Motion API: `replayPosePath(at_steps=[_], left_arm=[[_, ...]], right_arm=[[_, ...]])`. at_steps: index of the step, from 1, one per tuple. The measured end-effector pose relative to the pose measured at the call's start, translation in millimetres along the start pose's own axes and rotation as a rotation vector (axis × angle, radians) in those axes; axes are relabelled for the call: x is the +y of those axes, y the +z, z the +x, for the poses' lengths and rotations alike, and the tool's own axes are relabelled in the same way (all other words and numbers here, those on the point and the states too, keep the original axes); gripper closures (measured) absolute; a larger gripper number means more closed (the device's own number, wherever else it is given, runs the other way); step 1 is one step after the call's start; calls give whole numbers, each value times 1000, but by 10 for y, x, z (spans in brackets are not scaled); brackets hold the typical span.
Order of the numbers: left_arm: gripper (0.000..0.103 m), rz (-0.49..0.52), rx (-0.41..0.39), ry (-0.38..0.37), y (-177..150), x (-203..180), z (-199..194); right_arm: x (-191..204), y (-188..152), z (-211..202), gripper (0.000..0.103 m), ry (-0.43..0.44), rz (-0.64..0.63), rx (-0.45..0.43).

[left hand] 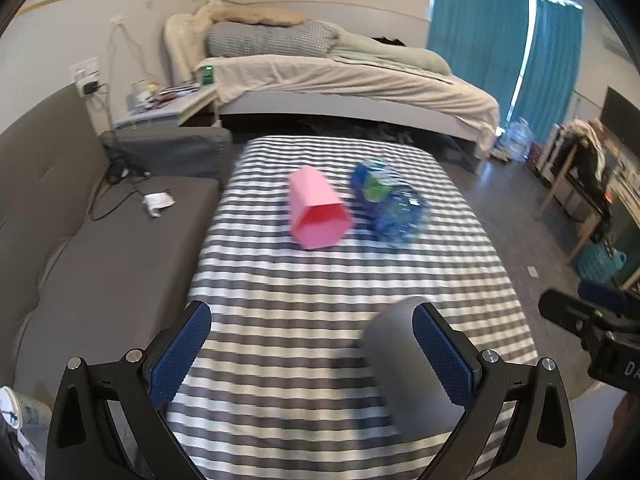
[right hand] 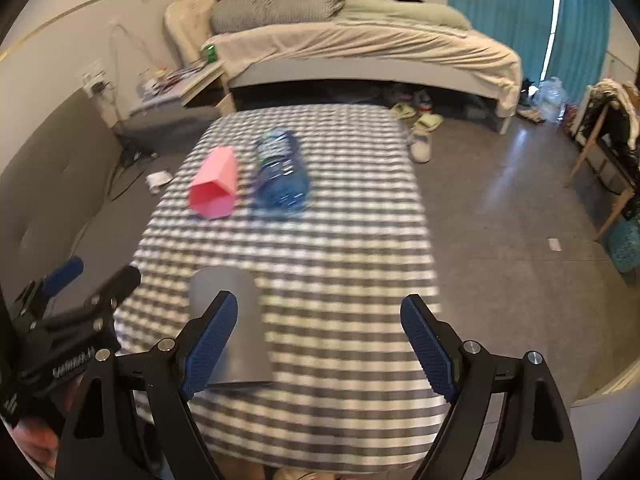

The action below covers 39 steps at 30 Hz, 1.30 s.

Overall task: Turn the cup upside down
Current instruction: 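Close the left tool on the grey cup while the right tool opens and releases it, then rotate the grey cup with the left tool so its closed bottom faces up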

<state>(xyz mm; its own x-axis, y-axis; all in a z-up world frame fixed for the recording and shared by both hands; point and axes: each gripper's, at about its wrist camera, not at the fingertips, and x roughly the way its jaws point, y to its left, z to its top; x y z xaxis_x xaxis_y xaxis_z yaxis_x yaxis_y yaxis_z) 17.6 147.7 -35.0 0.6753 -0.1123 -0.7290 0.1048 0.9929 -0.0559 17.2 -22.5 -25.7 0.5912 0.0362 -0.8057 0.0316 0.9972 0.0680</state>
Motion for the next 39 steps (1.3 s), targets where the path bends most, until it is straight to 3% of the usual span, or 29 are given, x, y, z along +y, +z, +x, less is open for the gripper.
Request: replayPosePath(at_steps=[7, 17, 18, 19, 23, 28, 33, 39], left_arm=[[0, 12, 136, -66, 64, -422, 317], [2, -78, 370, -118, -30, -460, 909], [5, -80, 382, -127, -37, -464, 937], [19, -81, 393, -138, -44, -469, 958], [22, -49, 422, -146, -19, -504, 959], [23, -20, 350, -131, 75, -518, 880], [24, 56, 159, -86, 183, -524, 616], [24, 136, 17, -42, 136, -606, 552]], right_arm=[[-402, 48, 7, 19, -60, 49, -27], [-553, 152, 124, 19, -73, 61, -31], [-544, 150, 139, 19, -71, 54, -30], [-532, 153, 159, 19, -69, 45, -27], [-517, 155, 215, 19, -64, 36, -19], [-523, 142, 236, 19, -66, 32, -13], [-528, 148, 220, 19, -64, 32, -16], [-533, 149, 227, 19, -66, 30, -14]])
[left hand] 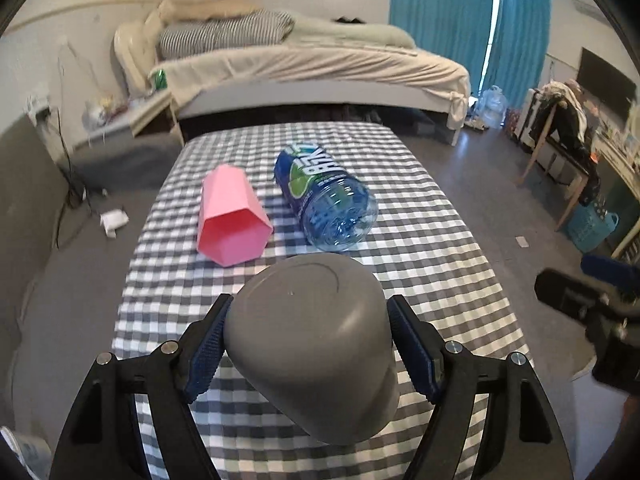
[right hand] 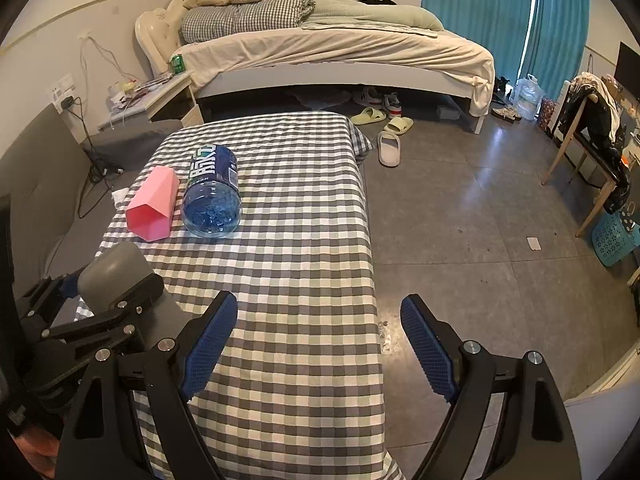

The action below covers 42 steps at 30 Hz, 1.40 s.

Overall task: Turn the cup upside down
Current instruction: 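Rotate the grey cup with the left tool so its closed bottom faces up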

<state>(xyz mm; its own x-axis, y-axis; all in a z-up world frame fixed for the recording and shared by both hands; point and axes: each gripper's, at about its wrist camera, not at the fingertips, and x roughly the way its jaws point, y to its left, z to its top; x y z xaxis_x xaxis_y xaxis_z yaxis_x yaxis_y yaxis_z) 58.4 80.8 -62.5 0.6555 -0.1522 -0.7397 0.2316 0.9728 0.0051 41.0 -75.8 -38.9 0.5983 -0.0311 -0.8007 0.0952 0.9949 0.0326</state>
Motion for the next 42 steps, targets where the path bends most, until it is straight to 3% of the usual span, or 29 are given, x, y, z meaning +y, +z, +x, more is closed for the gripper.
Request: replayPosePath(at_steps=[5, 7, 10, 14, 21, 23, 36, 42], left_arm=[[25, 72, -45, 5, -105, -102, -61], [25, 66, -28, -61, -179, -110, -64], [24, 77, -15, -103, -302, -141, -32], [23, 143, -2, -75, -408, -224, 6], [22, 72, 59, -107, -486, -136, 135], [30, 99, 53, -115, -503, -173, 141], [30, 152, -72, -10, -398, -249, 311], [30, 144, -77, -26, -364, -189, 328]], right_arm=[[-10, -7, -5, 19, -1, -3, -5], [-22, -4, -16, 19, -3, -2, -10], [-32, 0, -36, 19, -8, 5, -15], [-34, -3, -70, 19, -4, 7, -19], [-5, -26, -110, 19, 0, -5, -21], [-11, -30, -105, 19, 1, -4, -18], [16, -28, -50, 19, 1, -14, -8], [12, -23, -13, 19, -6, -11, 0]])
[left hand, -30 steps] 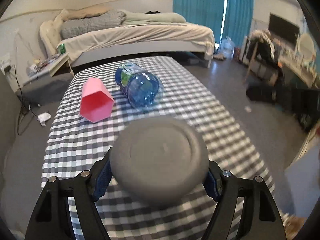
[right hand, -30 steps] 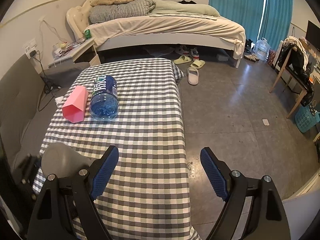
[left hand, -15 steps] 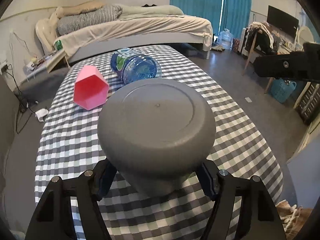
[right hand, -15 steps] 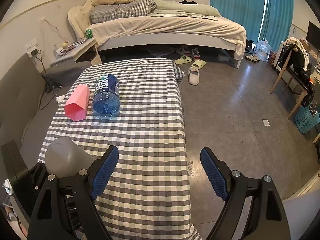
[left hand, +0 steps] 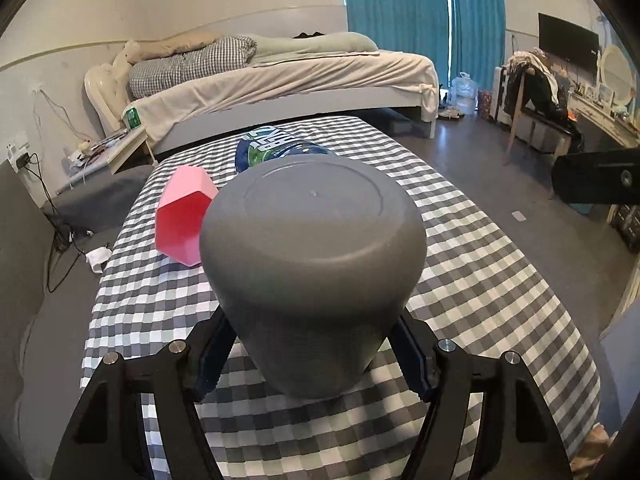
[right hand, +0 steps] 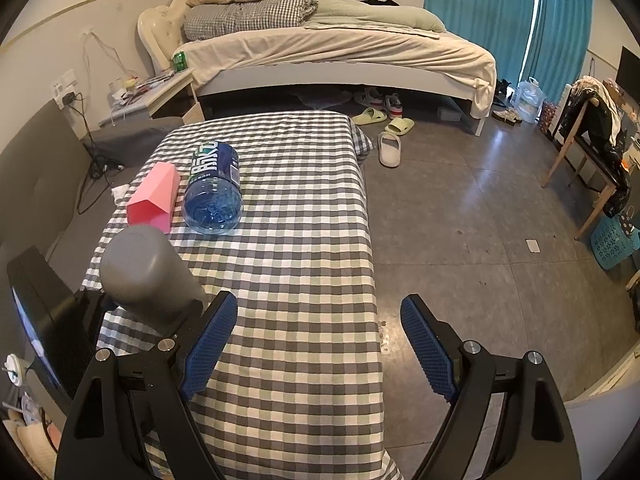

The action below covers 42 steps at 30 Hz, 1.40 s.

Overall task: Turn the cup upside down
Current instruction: 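Rotate the grey cup with the left tool so its closed bottom faces up, then lower the grey cup rim-down onto the cloth and open the left tool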

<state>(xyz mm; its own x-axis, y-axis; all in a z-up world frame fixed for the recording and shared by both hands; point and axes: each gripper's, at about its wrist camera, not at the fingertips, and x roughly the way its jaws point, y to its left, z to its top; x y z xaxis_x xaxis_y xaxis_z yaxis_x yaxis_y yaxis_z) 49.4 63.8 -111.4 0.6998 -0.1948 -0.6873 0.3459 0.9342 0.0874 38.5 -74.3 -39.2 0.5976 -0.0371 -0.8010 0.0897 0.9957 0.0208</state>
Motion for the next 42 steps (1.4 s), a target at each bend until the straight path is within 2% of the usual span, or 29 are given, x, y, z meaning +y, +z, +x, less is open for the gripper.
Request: replayPosePath(at_steps=[3, 6, 11, 16, 23, 31, 37, 42], left_arm=[[26, -7, 8, -16, -11, 38, -4], [15, -6, 31, -46, -79, 48, -15], [14, 12, 54, -130, -209, 73, -186], [14, -21, 31, -153, -214, 146, -474], [14, -113, -106, -81, 15, 449, -1078], [14, -201, -255, -14, 212, 808, -1632], [14, -188, -287, 25, 74, 871, -1642], [14, -200, -245, 54, -47, 922, -1475]], right_arm=[[1, 8, -2, 19, 3, 9, -2], [33, 6, -10, 19, 7, -1, -4], [52, 7, -84, 19, 25, 4, -26], [111, -12, -210, 19, 51, 6, -62], [203, -140, -495, 19, 78, -30, -133], [307, -320, -909, 19, 71, -89, -271], [506, -420, -948, 19, 114, -136, -304], [680, -446, -705, 19, 148, -155, -260]])
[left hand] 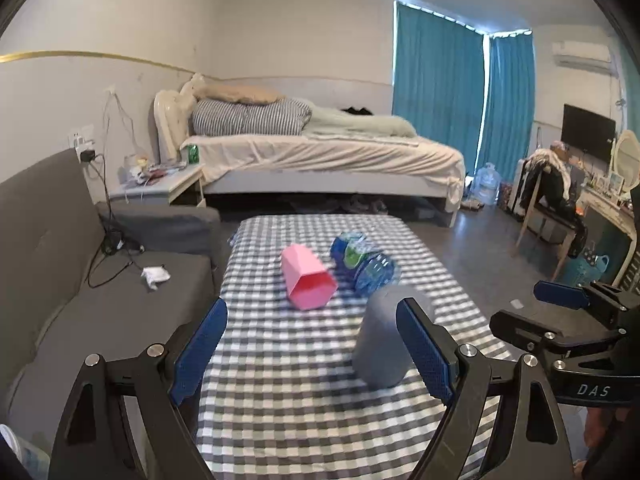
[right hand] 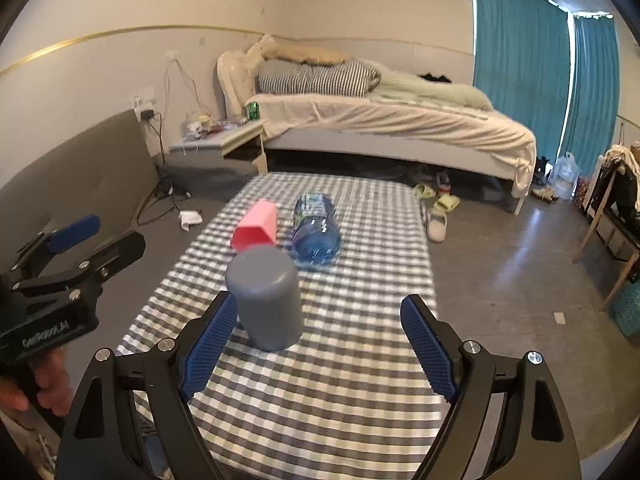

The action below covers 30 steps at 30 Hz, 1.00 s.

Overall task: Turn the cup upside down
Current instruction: 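Lower the grey cup rim-down onto the cloth and open the left tool, then withdraw the left tool from the upside-down grey cup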

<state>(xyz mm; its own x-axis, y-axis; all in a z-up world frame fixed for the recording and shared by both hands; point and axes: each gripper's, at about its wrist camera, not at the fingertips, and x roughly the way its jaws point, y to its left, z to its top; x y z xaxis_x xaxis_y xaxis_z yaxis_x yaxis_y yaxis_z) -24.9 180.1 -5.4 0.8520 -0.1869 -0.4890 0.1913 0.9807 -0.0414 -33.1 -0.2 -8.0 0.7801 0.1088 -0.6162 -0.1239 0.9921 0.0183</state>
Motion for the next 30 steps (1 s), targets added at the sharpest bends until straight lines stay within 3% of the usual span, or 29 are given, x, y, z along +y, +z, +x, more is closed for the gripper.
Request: replayPosePath(at_steps=[6, 17, 19, 21, 30], left_arm=[[14, -72, 19, 12, -53, 169, 84], [13, -13, 18, -8, -67, 9, 99], [6, -18, 25, -8, -66, 8, 108], [3, -27, 27, 14, -72, 15, 115], [2, -63, 62, 1, -67, 91, 176]], right_arm=[[12, -88, 266, 19, -12, 29, 68], [-105, -89, 279, 18, -19, 49, 42], [-130, -94, 276, 15, -24, 57, 40], [-129, -90, 259, 0, -33, 55, 35], [-81, -74, 202, 0, -39, 24, 18]])
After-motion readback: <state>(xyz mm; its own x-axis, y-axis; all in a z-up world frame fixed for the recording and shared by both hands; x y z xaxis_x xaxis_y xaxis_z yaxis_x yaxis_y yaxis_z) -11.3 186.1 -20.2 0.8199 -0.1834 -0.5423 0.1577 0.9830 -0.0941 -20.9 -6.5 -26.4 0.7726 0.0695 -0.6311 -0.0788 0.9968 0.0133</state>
